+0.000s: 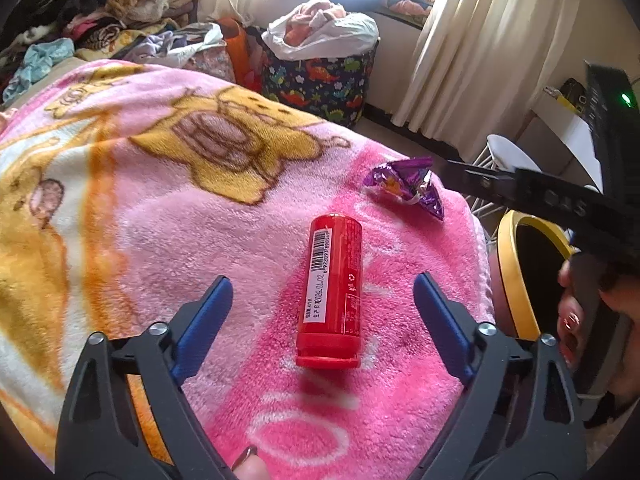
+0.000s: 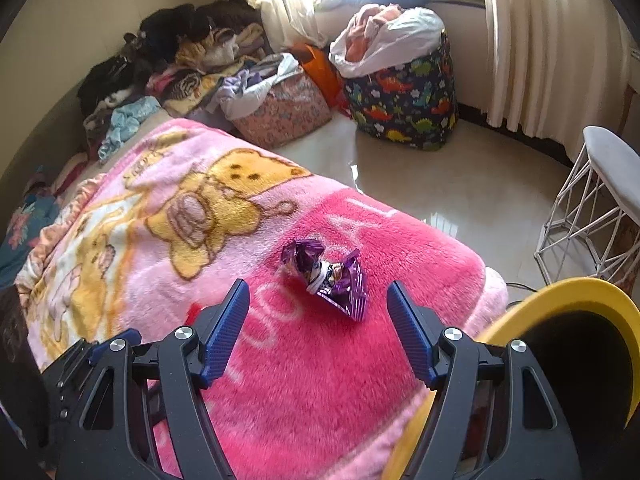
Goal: Collect trash
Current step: 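Grasp the red tube with the left tool while the right tool grasps the purple candy, then carry the red tube and purple candy over the yellow bin with both tools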
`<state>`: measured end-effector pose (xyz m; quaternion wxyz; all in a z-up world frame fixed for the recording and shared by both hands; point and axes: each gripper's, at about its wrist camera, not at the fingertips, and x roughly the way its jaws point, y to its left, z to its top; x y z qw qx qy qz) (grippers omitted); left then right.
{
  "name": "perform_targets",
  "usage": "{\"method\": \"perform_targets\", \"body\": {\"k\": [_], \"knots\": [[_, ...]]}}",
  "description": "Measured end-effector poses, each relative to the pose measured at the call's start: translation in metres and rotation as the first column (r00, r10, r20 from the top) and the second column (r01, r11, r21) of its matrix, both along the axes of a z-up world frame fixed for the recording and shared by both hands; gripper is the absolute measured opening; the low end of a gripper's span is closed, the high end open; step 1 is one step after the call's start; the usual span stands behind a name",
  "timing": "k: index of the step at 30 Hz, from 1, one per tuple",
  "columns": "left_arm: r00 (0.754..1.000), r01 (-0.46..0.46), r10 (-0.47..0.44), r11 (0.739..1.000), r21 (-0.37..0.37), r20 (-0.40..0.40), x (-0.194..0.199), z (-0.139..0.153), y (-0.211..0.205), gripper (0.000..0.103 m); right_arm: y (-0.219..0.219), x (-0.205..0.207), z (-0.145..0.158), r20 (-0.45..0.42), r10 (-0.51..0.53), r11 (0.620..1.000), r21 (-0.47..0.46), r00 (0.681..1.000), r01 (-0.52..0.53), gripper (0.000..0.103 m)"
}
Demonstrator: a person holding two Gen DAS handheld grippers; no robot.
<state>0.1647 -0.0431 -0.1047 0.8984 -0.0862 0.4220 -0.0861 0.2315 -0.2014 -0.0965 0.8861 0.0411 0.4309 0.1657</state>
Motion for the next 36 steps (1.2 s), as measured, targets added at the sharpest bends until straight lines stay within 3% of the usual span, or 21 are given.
{"method": "perform_targets", "body": {"k": [7,12,16,22,36], "knots": [[0.999,0.017,-0.017,1.000,-0.007,-0.033,0.007,-0.014,-0.006,0.059,0.012,0.029,-0.020,-0.062,-0.005,0.999,-0.033,0.998,0.003,0.068],[0.999,0.018,-0.018,1.000,0.015,-0.044,0.008,-0.021,-0.009,0.041,0.019,0.043,-0.038,-0.120,-0.002,0.999,-0.051,0.993,-0.004,0.054],[0.999,-0.005,0.005,1.000,0.005,-0.047,0.007,-0.022,-0.003,0.029,0.021,0.040,-0.040,-0.103,0.003,0.999,-0.049,0.995,-0.009,0.048],[0.999,-0.014,0.014,1.000,-0.017,-0.045,0.004,-0.019,0.002,0.028,0.019,0.020,-0.039,-0.100,0.035,0.999,0.030,0.994,-0.032,0.040],[0.998,-0.062,0.062,0.997,-0.056,0.002,-0.016,0.007,0.018,0.028,0.008,-0.038,-0.014,-0.040,0.044,0.988,0.147,0.998,-0.038,0.039]]}}
